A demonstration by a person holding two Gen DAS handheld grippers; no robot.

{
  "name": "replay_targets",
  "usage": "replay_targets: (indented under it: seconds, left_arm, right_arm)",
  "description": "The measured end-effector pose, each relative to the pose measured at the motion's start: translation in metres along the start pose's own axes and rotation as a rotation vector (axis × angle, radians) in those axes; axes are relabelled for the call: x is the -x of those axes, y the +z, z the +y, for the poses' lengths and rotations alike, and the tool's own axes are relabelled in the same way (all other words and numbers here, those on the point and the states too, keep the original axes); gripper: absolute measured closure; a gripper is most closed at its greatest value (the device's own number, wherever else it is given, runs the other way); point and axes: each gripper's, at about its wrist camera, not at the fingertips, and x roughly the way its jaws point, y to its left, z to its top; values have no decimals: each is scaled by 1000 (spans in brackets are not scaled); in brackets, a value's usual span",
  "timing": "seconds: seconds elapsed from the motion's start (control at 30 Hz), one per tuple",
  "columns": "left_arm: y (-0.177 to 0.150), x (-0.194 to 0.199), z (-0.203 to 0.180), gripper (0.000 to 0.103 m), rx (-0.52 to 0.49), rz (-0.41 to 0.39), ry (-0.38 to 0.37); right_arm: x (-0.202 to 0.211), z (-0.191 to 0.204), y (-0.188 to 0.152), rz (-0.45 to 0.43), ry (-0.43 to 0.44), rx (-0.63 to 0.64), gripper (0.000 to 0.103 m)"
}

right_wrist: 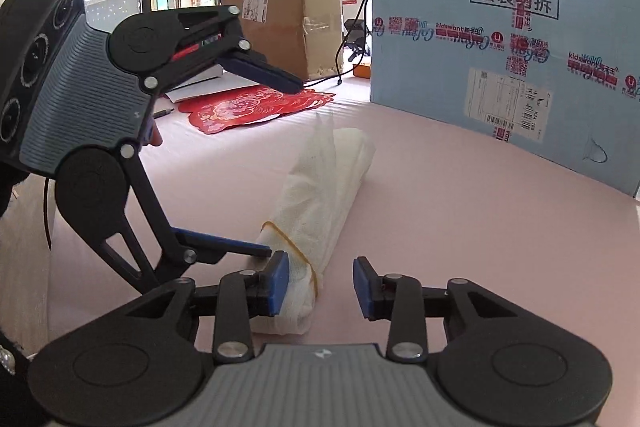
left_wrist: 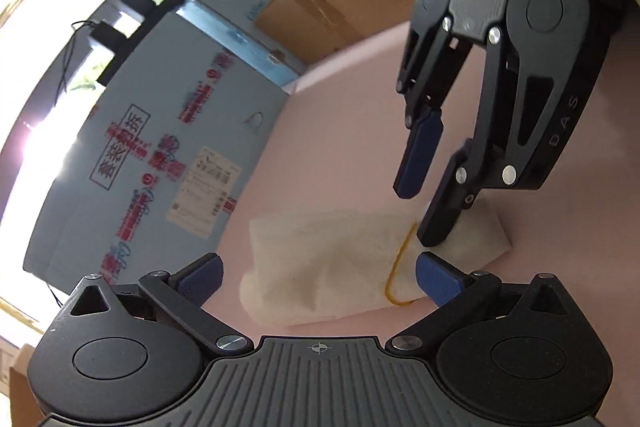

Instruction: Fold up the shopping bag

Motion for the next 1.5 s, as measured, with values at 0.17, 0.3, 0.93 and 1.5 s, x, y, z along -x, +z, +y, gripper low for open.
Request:
replay_targets:
  seconds: [0.17, 0.3, 0.93, 1.5]
  left_arm:
    - [5, -17, 9, 0, -18, 35, 58]
    - [9, -19, 23, 0, 89, -57, 14]
    - [12, 12, 5, 0, 67, -4, -39]
    - [13, -24, 14, 0, 181, -5, 10]
  right_arm:
    - [1, 5, -2, -4, 0, 15, 72]
    - [0, 5, -2, -5, 7, 11, 76]
    - [25, 5, -3, -13, -33, -11, 48]
    - [18, 55, -20, -32, -69, 382, 92]
